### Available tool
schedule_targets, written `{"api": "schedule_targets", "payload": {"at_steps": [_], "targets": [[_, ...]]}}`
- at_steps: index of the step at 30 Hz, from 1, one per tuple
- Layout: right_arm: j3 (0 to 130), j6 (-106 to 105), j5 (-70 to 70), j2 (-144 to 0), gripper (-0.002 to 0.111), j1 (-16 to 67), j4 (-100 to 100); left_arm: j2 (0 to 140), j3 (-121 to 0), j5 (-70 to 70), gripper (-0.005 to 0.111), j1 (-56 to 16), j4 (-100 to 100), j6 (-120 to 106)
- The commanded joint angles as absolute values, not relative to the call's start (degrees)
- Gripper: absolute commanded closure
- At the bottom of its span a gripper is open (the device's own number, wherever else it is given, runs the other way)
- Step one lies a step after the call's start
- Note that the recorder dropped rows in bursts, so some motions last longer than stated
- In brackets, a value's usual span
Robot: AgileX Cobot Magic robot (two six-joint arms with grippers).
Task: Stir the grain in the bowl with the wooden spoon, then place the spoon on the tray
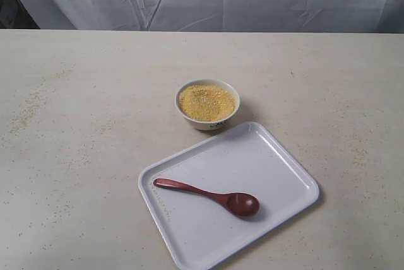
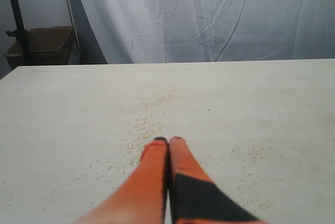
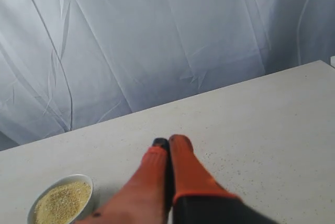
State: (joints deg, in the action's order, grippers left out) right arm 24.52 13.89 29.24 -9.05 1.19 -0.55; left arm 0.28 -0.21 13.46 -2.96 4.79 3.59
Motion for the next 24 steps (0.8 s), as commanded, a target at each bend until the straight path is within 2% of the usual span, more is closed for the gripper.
{"api": "schedule_targets", "payload": {"at_steps": [1,7,12,24], "targets": [[24.4,13.9,29.0,-8.6,0.108,0.7,-0.6,0.0,0.0,13.2,0.107,-2.9,4.9,3.8],[24.3,12.1,29.6,-8.2,0.108,0.7,-1.6,0.0,0.0,13.2,0.107,-2.9,4.9,3.8],[24.3,1.1,29.7,-6.6,0.108,0.7,-1.9,0.0,0.0,13.2,0.107,-2.9,4.9,3.8],[19.5,0.9,28.5,0.0,0.108,0.7,-2.0,0.0,0.0,13.2,0.107,-2.9,4.9,3.8]]}}
